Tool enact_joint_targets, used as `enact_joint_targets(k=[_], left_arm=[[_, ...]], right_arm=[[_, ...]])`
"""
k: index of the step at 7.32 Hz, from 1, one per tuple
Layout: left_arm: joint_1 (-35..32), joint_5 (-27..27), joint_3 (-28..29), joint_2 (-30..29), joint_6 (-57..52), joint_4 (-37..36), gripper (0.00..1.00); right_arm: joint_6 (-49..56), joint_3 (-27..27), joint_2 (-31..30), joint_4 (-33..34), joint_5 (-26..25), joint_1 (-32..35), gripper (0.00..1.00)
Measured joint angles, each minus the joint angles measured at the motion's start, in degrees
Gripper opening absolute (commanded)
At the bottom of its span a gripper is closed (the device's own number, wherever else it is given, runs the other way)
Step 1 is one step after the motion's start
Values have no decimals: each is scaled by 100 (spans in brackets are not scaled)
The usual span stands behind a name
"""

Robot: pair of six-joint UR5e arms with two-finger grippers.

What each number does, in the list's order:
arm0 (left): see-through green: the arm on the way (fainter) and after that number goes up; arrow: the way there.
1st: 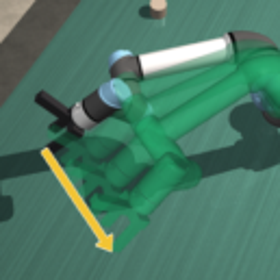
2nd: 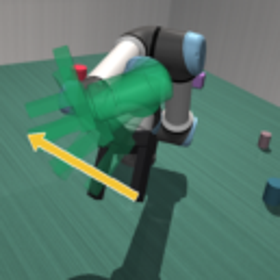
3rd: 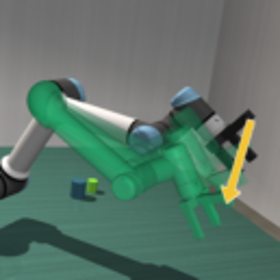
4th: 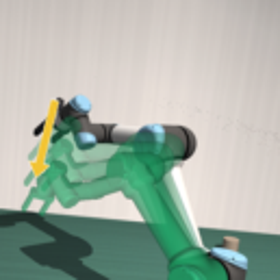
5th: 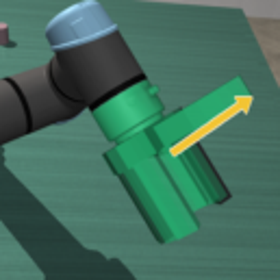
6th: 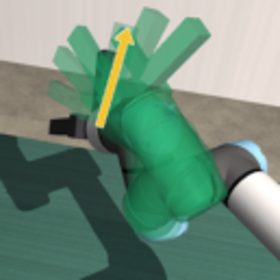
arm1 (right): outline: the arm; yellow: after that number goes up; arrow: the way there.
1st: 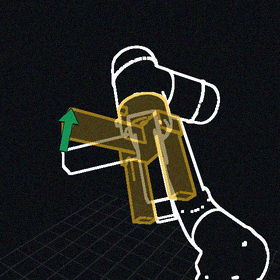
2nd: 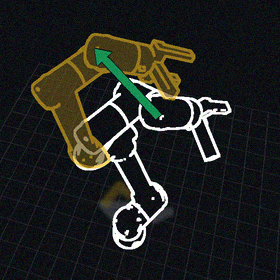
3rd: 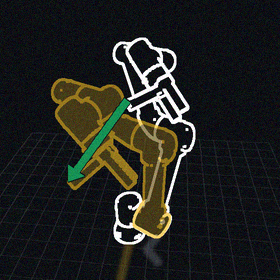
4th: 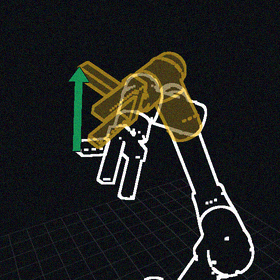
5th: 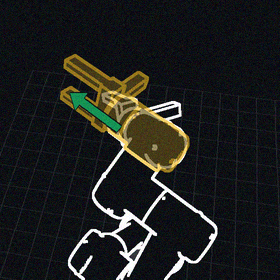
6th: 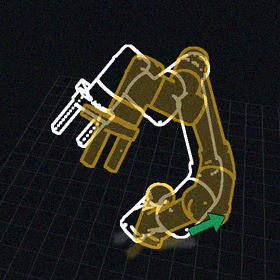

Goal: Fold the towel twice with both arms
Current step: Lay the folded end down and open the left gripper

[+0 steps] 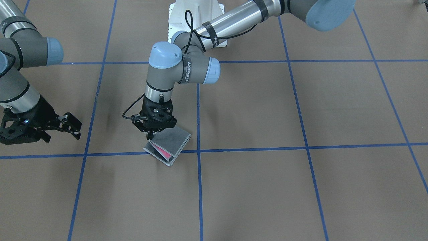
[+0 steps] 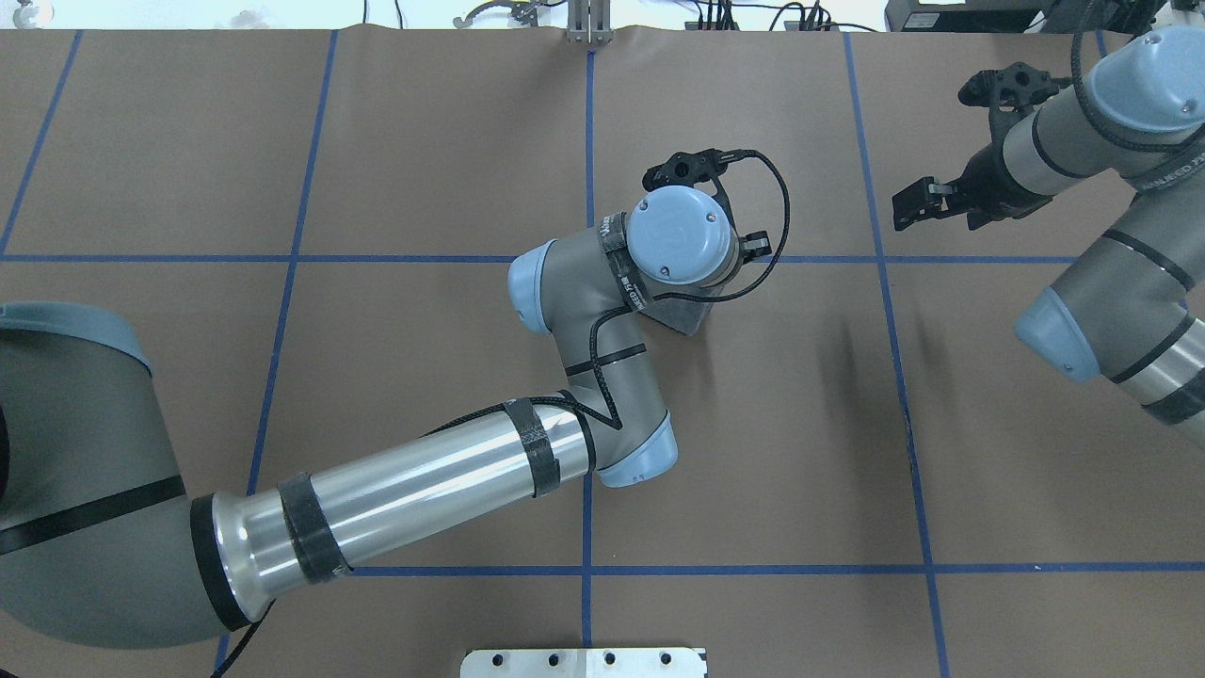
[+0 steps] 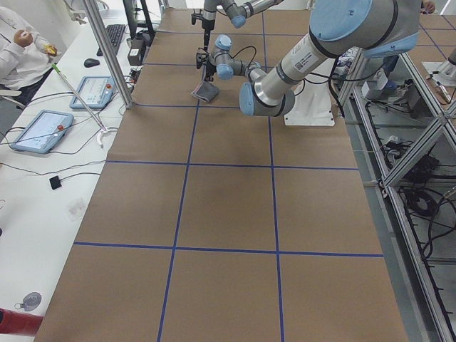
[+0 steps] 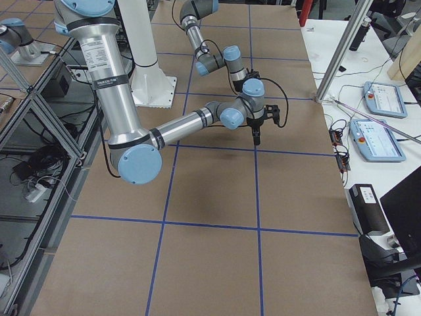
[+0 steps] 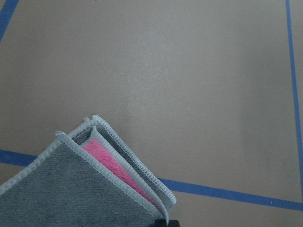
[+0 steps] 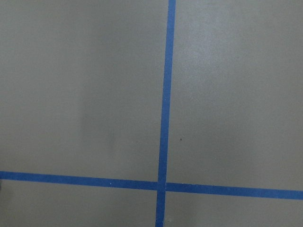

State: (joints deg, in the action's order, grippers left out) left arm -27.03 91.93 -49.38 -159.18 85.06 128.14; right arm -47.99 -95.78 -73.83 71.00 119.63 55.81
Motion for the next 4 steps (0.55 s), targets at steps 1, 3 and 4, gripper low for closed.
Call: enact_joint_targets(k=[1,3,4], left_arm=[[22,-26,35,-10,-23,1,20],[65,-134,91,-33,-51,6,58],[71,-167,113,-57,-54,8,100]], right_arm=[[0,2,0,-4,0,0,98],[0,-1,0,-3,1,0,98],[0,-2,0,-5,5,0,98]])
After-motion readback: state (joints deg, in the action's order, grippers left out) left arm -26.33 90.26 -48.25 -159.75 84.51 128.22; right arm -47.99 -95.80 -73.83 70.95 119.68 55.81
